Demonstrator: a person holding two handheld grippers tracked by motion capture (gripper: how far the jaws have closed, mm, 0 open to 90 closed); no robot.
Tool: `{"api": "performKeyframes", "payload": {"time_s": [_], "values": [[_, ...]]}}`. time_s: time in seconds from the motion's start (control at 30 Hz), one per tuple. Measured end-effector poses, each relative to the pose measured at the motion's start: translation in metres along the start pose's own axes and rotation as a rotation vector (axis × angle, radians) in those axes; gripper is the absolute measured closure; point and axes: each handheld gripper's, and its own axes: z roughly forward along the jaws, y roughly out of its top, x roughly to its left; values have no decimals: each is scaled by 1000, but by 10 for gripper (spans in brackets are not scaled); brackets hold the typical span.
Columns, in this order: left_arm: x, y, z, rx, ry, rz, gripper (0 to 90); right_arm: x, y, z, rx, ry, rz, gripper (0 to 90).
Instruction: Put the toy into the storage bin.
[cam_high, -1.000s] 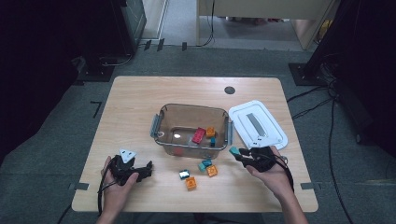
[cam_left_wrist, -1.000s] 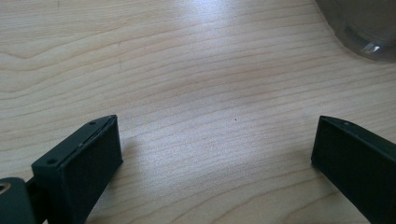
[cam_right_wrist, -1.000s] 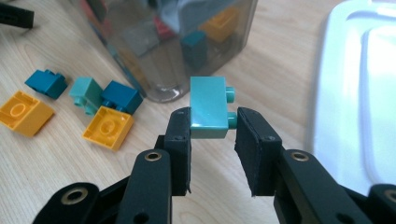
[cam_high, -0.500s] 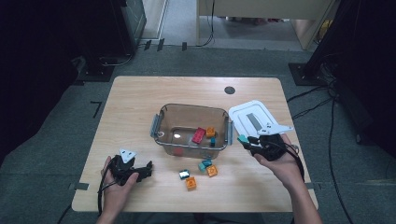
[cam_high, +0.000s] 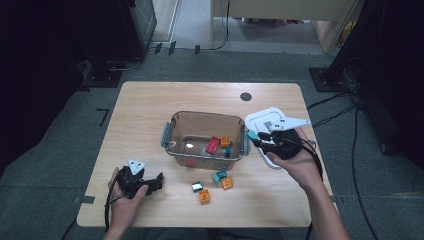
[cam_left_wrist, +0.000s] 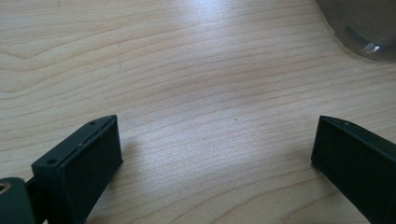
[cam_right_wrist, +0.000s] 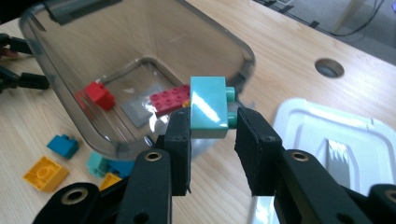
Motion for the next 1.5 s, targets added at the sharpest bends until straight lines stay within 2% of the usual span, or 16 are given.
{"api": "performKeyframes", "payload": {"time_s": [0.33,0.63,0.93,1.17,1.27,1.33,1.5], "values": [[0,0,0,-1,0,-1,13,26,25,26,10,56,-58,675],[0,0,0,-1,0,0,13,37,32,59,70,81,-67,674],[0,0,0,-1,-1,1,13,44,29,83,167,88,-69,665],[0,0,0,-1,-2,1,13,44,30,82,143,119,-43,480],[0,0,0,-2,-1,1,13,44,31,77,121,120,-34,352],[0,0,0,-1,-1,1,13,43,32,75,116,95,-14,176],[0,0,0,-1,-1,1,13,39,32,62,83,67,-1,54]]}}
